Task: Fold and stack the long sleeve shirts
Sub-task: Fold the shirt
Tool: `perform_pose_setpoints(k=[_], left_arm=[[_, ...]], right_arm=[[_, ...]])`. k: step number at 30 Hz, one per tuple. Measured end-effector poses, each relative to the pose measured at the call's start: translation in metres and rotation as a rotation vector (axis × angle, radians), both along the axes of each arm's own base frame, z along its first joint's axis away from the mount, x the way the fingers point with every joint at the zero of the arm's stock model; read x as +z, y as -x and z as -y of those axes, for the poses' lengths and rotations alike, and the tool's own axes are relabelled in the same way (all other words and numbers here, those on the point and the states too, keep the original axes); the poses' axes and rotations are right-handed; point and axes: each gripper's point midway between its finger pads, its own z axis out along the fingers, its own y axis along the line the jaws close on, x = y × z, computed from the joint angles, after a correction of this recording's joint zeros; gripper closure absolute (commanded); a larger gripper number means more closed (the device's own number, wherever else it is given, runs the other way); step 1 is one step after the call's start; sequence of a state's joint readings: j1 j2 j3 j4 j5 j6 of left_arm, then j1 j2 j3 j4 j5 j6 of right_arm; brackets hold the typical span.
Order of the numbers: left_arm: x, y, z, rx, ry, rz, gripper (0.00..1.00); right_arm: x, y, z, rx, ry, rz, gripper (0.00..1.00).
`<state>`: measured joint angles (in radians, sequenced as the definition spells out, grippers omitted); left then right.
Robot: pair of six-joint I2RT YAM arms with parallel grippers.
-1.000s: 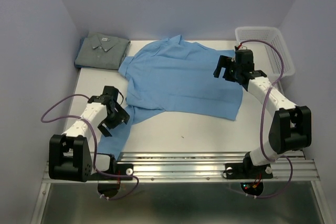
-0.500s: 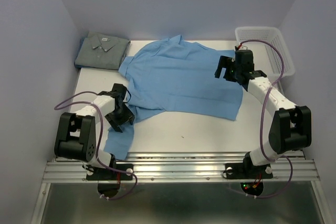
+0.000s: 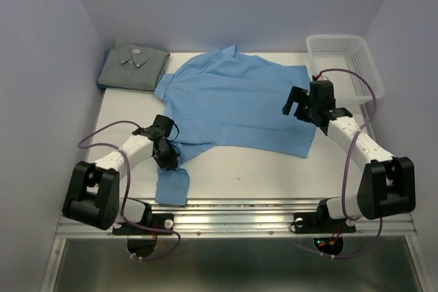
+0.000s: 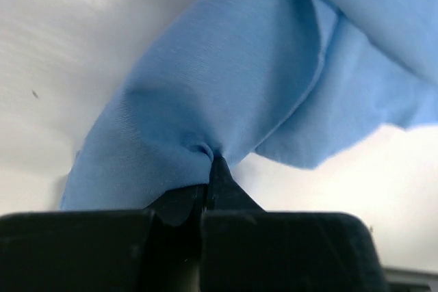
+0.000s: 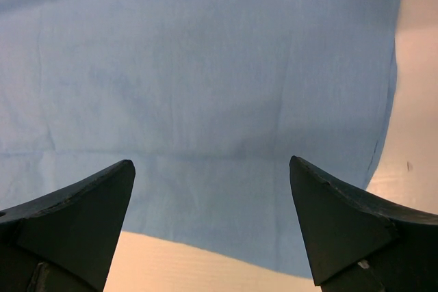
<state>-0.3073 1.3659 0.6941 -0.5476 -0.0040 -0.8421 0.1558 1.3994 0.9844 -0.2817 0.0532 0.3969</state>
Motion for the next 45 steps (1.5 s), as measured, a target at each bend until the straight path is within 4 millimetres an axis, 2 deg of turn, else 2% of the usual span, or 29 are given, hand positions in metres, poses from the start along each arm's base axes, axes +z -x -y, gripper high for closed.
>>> perform_pose_setpoints(k=[2,8,12,17,19,23,25,26,27,29,30,32,33,39,42,45], left_arm=[[0.008,0.008,0.009,-0.026,0.053,0.013,1.00],[0.067,0.022,0.030,-0.074,0.240,0.161,1.00],[0.091,0.038,0.041,-0.100,0.338,0.203,1.00],[0.119,0.050,0.055,-0.141,0.465,0.267,1.00],[0.130,0.052,0.062,-0.166,0.519,0.302,1.00],[0.154,0.052,0.073,-0.217,0.607,0.386,1.00],[0.159,0.051,0.075,-0.229,0.625,0.405,1.00],[0.160,0.050,0.076,-0.234,0.632,0.411,1.00],[0.161,0.050,0.077,-0.238,0.637,0.413,1.00],[0.163,0.050,0.078,-0.242,0.644,0.415,1.00],[0.164,0.050,0.079,-0.243,0.650,0.417,1.00],[0.168,0.050,0.080,-0.246,0.662,0.431,1.00],[0.171,0.050,0.081,-0.248,0.670,0.444,1.00],[0.185,0.055,0.080,-0.249,0.696,0.505,1.00],[0.183,0.060,0.078,-0.245,0.696,0.493,1.00],[0.179,0.064,0.077,-0.238,0.690,0.467,1.00]], right_arm=[[-0.012,0.018,0.002,-0.013,-0.012,-0.033,0.00],[-0.042,0.071,0.021,-0.120,0.014,-0.173,0.00],[-0.060,0.098,0.032,-0.189,0.034,-0.244,0.00],[-0.099,0.137,0.037,-0.242,0.026,-0.369,0.00],[-0.105,0.144,0.037,-0.257,0.022,-0.391,0.00],[-0.111,0.138,0.038,-0.288,0.007,-0.381,0.02],[-0.115,0.131,0.036,-0.297,-0.008,-0.374,0.13],[-0.116,0.127,0.035,-0.296,-0.017,-0.364,0.24],[-0.116,0.124,0.033,-0.297,-0.028,-0.351,0.47],[-0.117,0.120,0.032,-0.302,-0.040,-0.336,0.63],[-0.118,0.118,0.031,-0.307,-0.050,-0.325,0.78],[-0.119,0.118,0.031,-0.311,-0.059,-0.318,0.89],[-0.120,0.119,0.031,-0.317,-0.068,-0.316,0.99],[-0.107,0.139,0.030,-0.313,-0.107,-0.286,0.99],[-0.087,0.148,0.028,-0.316,-0.150,-0.222,0.99],[-0.078,0.154,0.026,-0.315,-0.178,-0.205,0.99]])
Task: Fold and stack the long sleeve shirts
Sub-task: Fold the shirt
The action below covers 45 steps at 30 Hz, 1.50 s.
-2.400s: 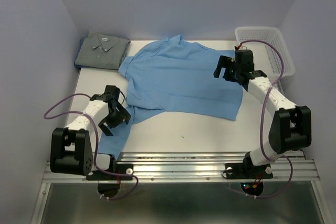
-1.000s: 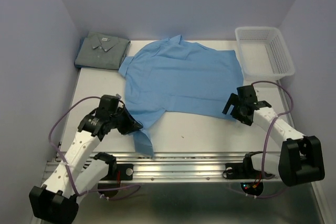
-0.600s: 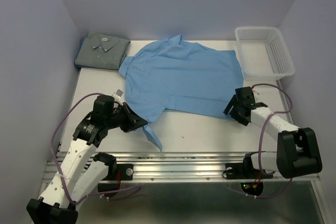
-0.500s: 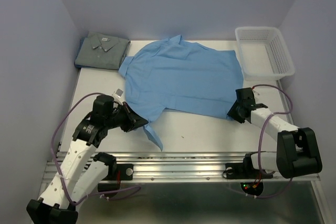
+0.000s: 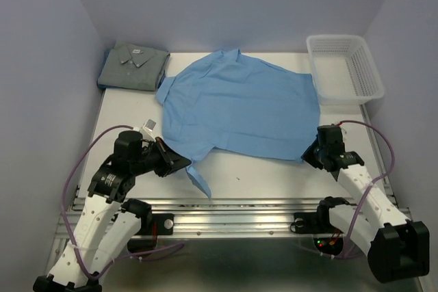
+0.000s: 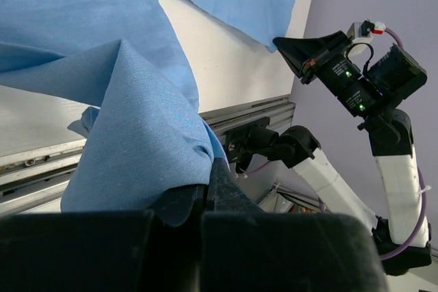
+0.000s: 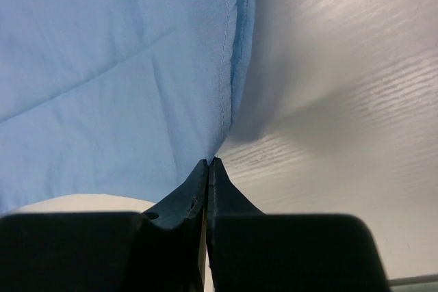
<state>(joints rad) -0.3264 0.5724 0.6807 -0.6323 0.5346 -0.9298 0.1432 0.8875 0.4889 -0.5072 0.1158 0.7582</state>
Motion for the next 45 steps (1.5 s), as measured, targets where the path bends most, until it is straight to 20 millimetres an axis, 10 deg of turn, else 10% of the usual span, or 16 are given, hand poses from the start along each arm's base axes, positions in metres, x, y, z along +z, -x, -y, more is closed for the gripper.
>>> perform_pose_setpoints(k=[9,31,45], left_arm=[[0.006,-0.023,0.008,-0.011,0.007,0.059,1.00],[0.032,-0.283,0.057,-0.228,-0.399,0.480,1.00],[0.043,-0.359,0.071,-0.324,-0.523,0.599,1.00]], right_arm=[[0.000,-0.002,0.001,-0.003,0.018,-0.064,0.99],[0.052,-0.108,0.006,0.023,0.138,0.139,0.99],[0.031,-0.153,0.010,0.053,0.224,0.080,0.99]])
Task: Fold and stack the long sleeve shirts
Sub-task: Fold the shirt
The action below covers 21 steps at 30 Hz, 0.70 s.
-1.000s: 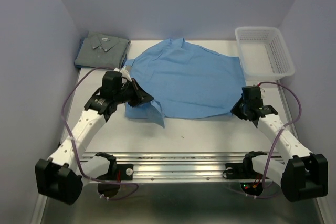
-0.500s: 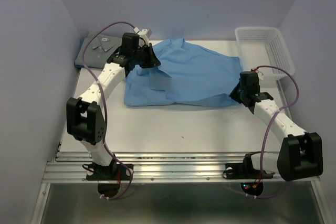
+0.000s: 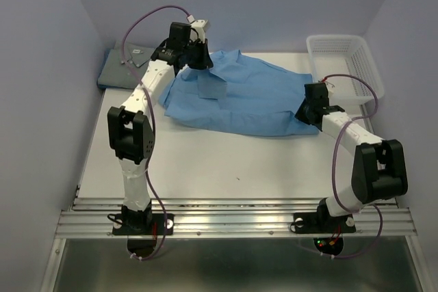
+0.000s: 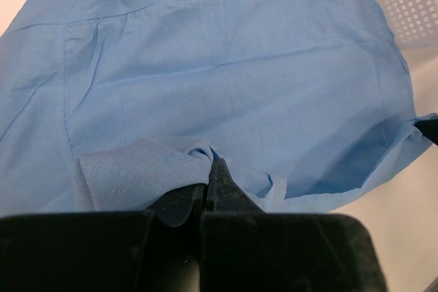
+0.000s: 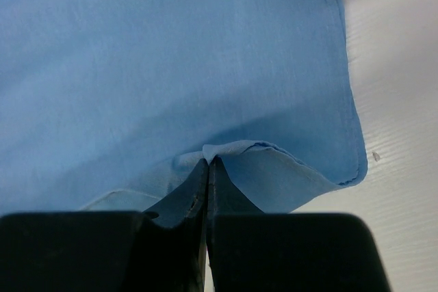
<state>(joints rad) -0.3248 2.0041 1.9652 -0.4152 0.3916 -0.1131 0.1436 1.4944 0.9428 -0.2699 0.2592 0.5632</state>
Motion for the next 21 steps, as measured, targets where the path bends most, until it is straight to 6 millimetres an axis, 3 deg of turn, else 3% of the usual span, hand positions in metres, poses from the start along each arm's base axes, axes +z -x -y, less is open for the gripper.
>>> perform_pose_setpoints(k=[9,18,21], left_arm=[[-0.032,-0.032,0.008,-0.032,-0.044,0.023,1.00],[-0.022,-0.067,0.024,-0.063,-0.006,0.142,1.00],[-0.027,-0.078,0.026,-0.056,-0.008,0.161,1.00]], right_arm=[[0.004,-0.023,0.008,-0.018,0.059,0.015,0.99],[-0.006,-0.030,0.007,-0.015,0.069,-0.006,0.99],[-0.006,-0.030,0.008,-0.016,0.071,-0.007,0.99]])
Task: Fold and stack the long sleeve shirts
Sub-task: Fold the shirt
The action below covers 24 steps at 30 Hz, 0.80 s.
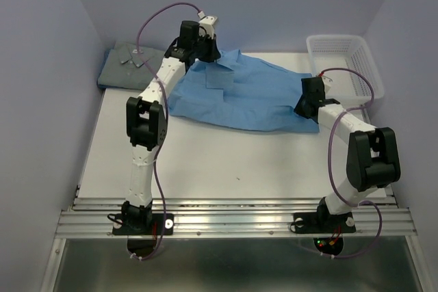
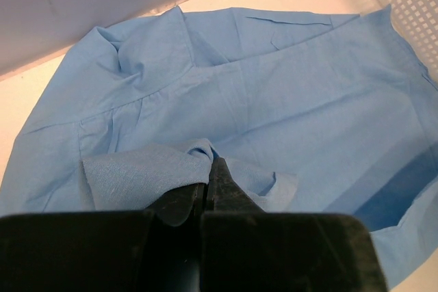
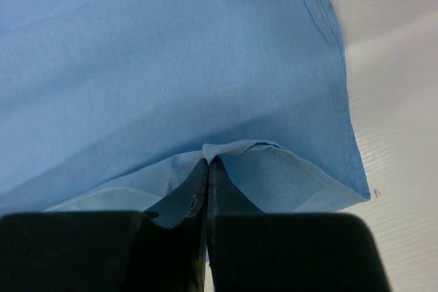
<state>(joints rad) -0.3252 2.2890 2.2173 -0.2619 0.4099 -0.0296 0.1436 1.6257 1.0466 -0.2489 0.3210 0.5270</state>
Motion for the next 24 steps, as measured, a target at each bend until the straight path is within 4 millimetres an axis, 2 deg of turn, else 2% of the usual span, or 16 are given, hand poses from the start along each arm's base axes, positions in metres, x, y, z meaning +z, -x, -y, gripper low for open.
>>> perform_pose_setpoints(k=[6,10,12,13,14,15,17,19,20,24], left_arm=[[-0.028,-0.010,0.008,-0.028,0.007,-0.011,0.98],[-0.047,-0.011,0.017,-0.075,0.023,-0.031,0.90],[-0.055,-0.012,0.019,-0.083,0.026,-0.037,0.47],[-0.059,-0.014,0.019,-0.081,0.026,-0.037,0.22],[-0.061,-0.016,0.020,-0.075,0.029,-0.038,0.02],[-0.063,-0.018,0.020,-0.070,0.033,-0.039,0.01],[-0.061,-0.026,0.022,-0.056,0.040,-0.028,0.01],[-0.058,-0.029,0.022,-0.047,0.044,-0.024,0.01],[-0.056,-0.029,0.021,-0.043,0.042,-0.023,0.01],[-0.038,-0.021,0.009,0.000,0.012,-0.015,0.01]], right_arm=[[0.001,-0.001,0.000,-0.001,0.000,0.002,0.99],[0.001,-0.001,0.000,-0.002,0.000,0.003,0.98],[0.001,-0.001,0.000,-0.002,0.000,0.003,0.96],[0.000,-0.001,0.000,-0.003,0.000,0.002,0.94],[0.000,-0.001,0.000,-0.006,0.000,0.002,0.87],[0.000,-0.002,0.001,-0.007,0.002,0.002,0.83],[-0.001,-0.005,0.002,-0.018,0.009,0.003,0.48],[0.000,-0.008,0.004,-0.027,0.016,0.002,0.24],[0.003,-0.012,0.004,-0.025,0.019,0.005,0.00],[0.020,-0.023,-0.001,0.017,0.021,0.038,0.00]])
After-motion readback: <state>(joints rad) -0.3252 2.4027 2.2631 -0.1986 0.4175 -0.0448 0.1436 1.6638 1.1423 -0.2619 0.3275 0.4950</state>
